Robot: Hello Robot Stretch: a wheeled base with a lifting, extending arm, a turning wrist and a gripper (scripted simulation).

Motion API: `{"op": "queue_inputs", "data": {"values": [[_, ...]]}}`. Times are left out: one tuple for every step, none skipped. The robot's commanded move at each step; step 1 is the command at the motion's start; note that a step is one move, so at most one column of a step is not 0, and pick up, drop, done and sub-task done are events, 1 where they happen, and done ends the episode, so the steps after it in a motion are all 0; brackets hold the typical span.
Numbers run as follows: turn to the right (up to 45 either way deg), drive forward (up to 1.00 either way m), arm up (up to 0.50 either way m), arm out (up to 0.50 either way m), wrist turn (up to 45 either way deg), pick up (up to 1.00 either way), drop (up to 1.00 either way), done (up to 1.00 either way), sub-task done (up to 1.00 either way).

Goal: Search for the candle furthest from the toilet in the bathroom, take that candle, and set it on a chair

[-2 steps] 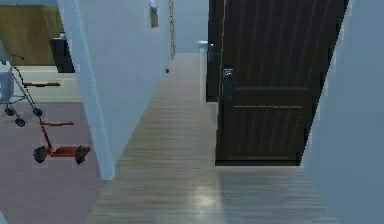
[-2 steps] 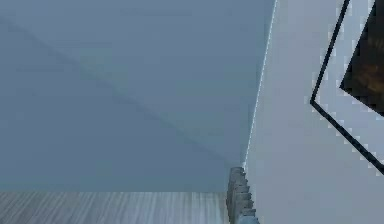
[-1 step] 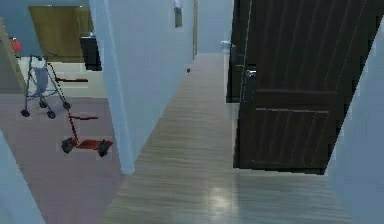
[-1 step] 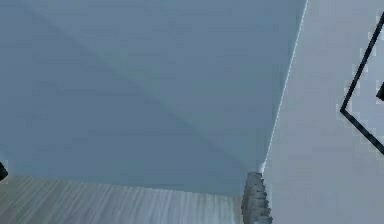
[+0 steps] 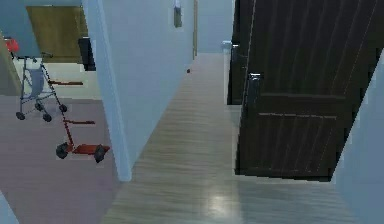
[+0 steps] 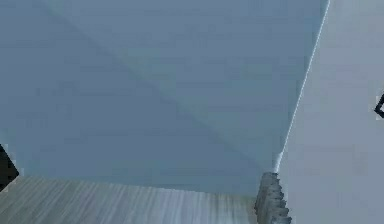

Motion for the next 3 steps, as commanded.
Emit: {"op": "queue_inputs", "data": {"values": [[0.0, 1.00, 0.00, 0.00, 0.0, 0.00, 0.00, 0.00, 0.00], [3.0, 0.00, 0.00, 0.00, 0.0, 0.00, 0.00, 0.00, 0.00], [-27.0, 0.00, 0.00, 0.00, 0.0, 0.00, 0.00, 0.00, 0.00]]}}
